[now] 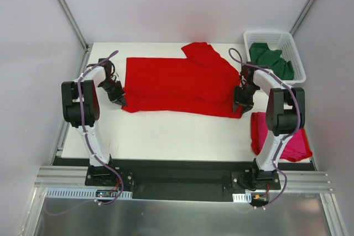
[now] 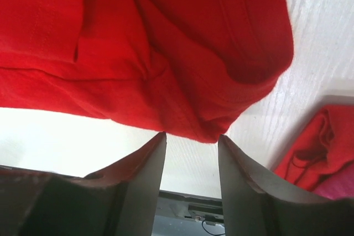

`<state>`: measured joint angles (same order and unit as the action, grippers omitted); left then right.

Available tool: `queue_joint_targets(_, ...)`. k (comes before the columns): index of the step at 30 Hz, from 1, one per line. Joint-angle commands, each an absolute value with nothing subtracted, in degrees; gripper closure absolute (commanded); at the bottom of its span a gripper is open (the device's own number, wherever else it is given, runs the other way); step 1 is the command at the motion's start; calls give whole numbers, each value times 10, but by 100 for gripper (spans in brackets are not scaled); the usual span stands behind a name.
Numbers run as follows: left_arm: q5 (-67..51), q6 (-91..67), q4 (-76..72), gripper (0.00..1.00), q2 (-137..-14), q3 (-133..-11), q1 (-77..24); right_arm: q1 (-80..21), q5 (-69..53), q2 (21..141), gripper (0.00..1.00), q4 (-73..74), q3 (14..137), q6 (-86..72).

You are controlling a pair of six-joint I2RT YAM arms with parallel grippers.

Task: Fold and stack the t-shirts

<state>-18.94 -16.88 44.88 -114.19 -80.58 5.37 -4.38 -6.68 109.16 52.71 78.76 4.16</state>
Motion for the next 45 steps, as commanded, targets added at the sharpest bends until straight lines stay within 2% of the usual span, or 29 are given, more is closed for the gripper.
queue_joint_targets(1,-187,-160,461,100,-1119,-806,59,-42,-76,1115,56,526,796,48)
queue_joint_targets(4,-187,-159,461,100,-1118,-807,60,-42,-88,1126,67,527,800,48)
queue_joint_targets(5,-187,-159,461,100,-1119,-807,59,-42,-90,1127,78,527,800,49)
queue_joint_targets(7,-186,-159,461,100,-1116,-805,59,-43,-91,1129,88,529,800,49)
queue_joint_targets(8,-185,-159,461,100,-1116,-802,60,-42,-91,1127,97,529,798,50)
queue_joint_targets(9,-184,-159,461,100,-1113,-802,60,-43,-91,1124,99,531,796,50)
queue_joint_targets(21,-138,-160,483,100,-1064,-744,60,-65,-66,1028,99,570,755,40)
queue_joint_targets(34,-120,-155,483,100,-983,-636,60,-95,-67,916,99,578,631,22)
queue_joint_targets(45,-119,-161,489,100,-918,-568,60,-113,-55,881,99,598,581,26)
